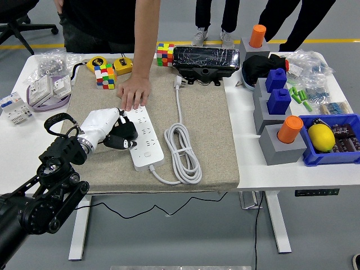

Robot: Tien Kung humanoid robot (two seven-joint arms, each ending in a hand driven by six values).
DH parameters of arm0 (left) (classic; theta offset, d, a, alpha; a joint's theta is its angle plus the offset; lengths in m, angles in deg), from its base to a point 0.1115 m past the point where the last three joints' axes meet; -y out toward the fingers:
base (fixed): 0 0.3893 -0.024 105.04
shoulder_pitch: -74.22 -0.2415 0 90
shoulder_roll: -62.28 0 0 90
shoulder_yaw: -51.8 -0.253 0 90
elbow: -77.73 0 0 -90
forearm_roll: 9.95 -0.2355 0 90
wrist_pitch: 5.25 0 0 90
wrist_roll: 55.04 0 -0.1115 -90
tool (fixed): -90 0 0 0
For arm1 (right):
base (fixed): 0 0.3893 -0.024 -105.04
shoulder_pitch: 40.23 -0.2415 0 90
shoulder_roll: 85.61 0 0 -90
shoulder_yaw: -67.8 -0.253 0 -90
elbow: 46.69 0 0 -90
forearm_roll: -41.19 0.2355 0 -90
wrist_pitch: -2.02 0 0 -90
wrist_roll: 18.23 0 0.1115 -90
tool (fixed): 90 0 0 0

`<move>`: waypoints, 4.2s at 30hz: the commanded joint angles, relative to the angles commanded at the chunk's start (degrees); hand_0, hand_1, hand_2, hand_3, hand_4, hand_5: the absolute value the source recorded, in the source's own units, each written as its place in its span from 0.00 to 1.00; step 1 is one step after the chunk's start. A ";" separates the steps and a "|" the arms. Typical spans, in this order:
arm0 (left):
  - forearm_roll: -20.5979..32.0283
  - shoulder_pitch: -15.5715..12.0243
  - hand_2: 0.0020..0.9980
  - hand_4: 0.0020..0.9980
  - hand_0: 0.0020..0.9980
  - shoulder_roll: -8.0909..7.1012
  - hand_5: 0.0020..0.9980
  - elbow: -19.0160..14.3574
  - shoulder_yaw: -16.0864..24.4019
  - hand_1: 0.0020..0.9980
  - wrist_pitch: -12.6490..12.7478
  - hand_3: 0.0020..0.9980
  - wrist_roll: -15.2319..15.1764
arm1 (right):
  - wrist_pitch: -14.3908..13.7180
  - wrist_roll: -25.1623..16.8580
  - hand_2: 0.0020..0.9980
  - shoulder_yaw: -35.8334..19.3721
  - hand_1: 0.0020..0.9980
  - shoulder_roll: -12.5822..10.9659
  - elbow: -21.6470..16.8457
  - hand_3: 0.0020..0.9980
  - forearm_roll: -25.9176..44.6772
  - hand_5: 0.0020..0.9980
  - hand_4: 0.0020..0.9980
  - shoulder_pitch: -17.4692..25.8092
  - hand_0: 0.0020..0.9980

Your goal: Pick up the plug,place it near the board,insert it into the board,press the button

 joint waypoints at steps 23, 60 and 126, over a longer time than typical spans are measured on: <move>0.00 1.34 0.19 0.68 0.25 -0.78 0.06 0.03 -0.19 0.10 -3.17 0.34 -0.42 | -0.01 -0.08 0.71 0.15 0.69 -0.16 0.00 0.76 0.43 1.00 1.00 -0.41 0.79; 0.00 4.31 0.15 0.70 0.24 -5.04 0.10 -6.48 0.13 0.05 -3.85 0.30 -0.50 | -0.18 -0.08 0.71 0.08 0.69 -0.09 0.00 0.76 0.36 1.00 1.00 -0.11 0.79; 44.37 -16.13 0.91 1.00 0.78 6.34 0.80 -19.11 22.77 0.90 6.01 0.86 -20.16 | -1.54 -0.46 0.71 -0.96 0.69 0.35 0.00 0.76 -0.45 1.00 1.00 -1.34 0.79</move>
